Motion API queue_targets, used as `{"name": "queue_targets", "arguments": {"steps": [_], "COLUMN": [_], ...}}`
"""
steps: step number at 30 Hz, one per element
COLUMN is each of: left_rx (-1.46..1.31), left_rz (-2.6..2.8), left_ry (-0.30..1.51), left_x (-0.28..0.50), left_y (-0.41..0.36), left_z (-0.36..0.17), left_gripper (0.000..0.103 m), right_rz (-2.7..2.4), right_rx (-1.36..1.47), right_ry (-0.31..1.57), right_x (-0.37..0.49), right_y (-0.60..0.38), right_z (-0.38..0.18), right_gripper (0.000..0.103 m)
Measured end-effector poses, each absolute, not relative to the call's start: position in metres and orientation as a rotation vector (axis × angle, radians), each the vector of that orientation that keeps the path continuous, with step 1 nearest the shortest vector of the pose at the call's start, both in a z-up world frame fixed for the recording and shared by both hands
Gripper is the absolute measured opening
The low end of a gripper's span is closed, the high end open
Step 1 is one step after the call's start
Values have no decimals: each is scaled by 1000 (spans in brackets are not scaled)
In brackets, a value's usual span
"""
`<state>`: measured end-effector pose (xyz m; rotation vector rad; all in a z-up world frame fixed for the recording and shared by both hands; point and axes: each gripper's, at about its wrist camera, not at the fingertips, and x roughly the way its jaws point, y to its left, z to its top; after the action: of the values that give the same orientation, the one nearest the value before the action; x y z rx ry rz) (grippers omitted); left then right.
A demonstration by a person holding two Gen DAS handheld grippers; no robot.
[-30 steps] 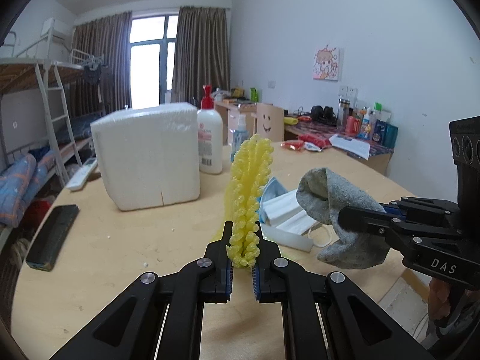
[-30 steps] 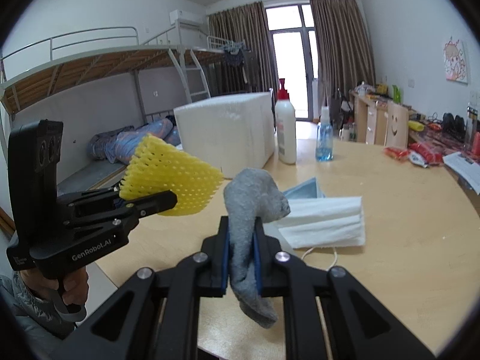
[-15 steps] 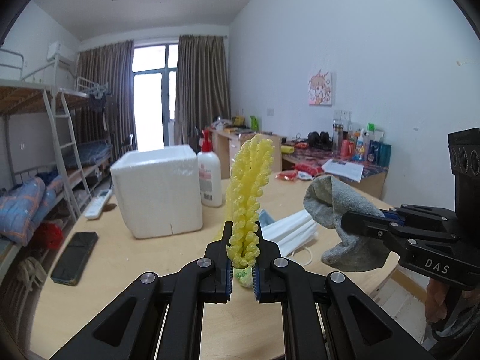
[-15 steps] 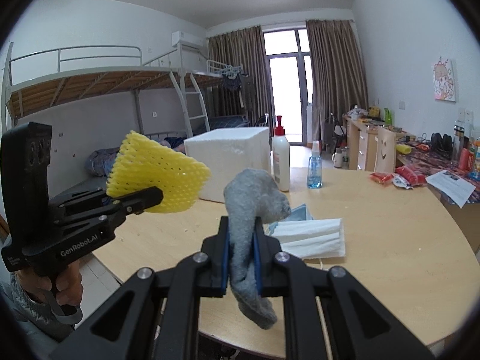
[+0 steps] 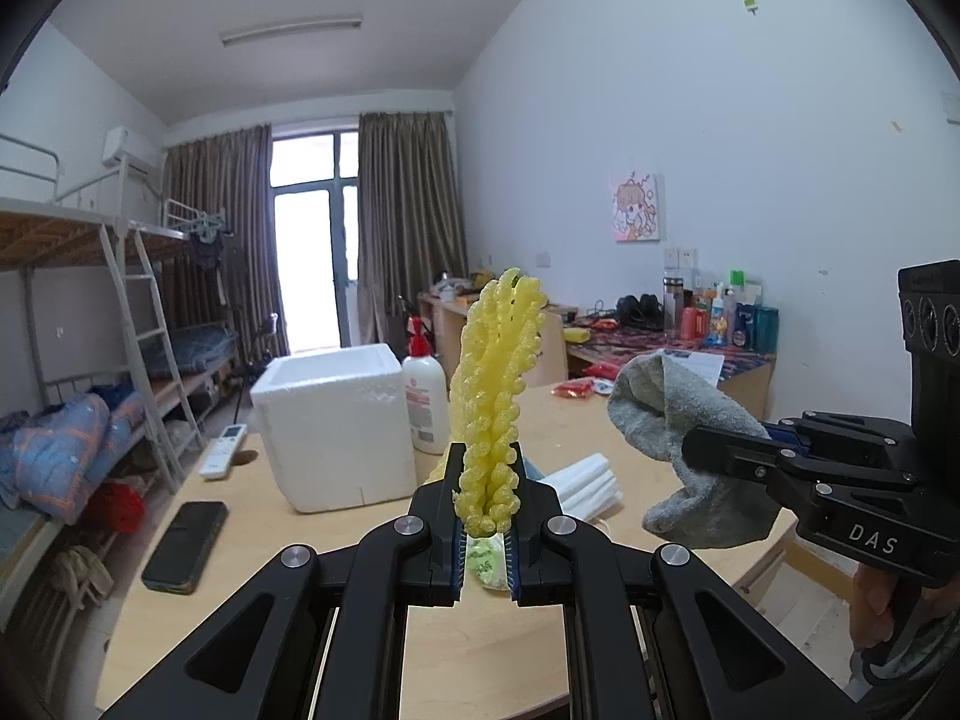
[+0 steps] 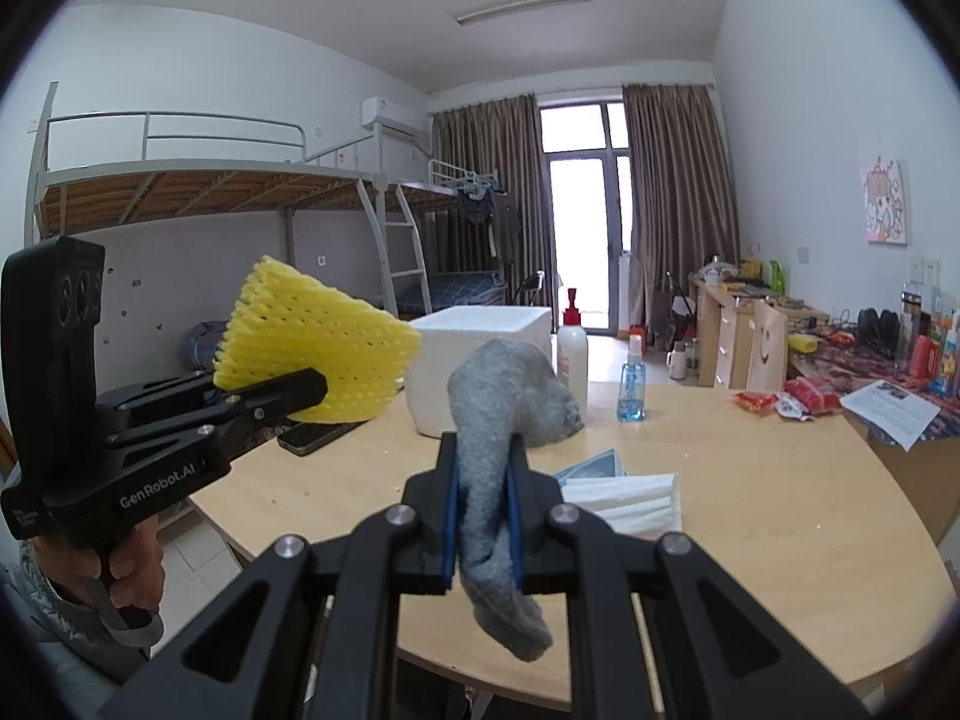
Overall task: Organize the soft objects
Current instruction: 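Lift the yellow mesh sleeve and grey sock and carry both toward the white foam box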
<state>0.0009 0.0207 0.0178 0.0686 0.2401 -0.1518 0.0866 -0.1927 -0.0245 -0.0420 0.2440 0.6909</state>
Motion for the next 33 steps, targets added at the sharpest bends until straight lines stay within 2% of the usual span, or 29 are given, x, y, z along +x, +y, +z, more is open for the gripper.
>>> {"name": "queue_targets", "arguments": {"steps": [18, 33], "left_rx": [60, 43], "left_rz": [14, 30], "left_ry": [236, 263], "left_x": [-14, 10], "left_y": [69, 90], "left_z": [21, 23], "left_gripper": [11, 11], "right_rz": [845, 882], "right_rx": [-66, -99], "right_ry": [236, 261], "right_x": [112, 134], "right_y": [-137, -106], "right_z": [-27, -24], "right_gripper": [16, 16]}}
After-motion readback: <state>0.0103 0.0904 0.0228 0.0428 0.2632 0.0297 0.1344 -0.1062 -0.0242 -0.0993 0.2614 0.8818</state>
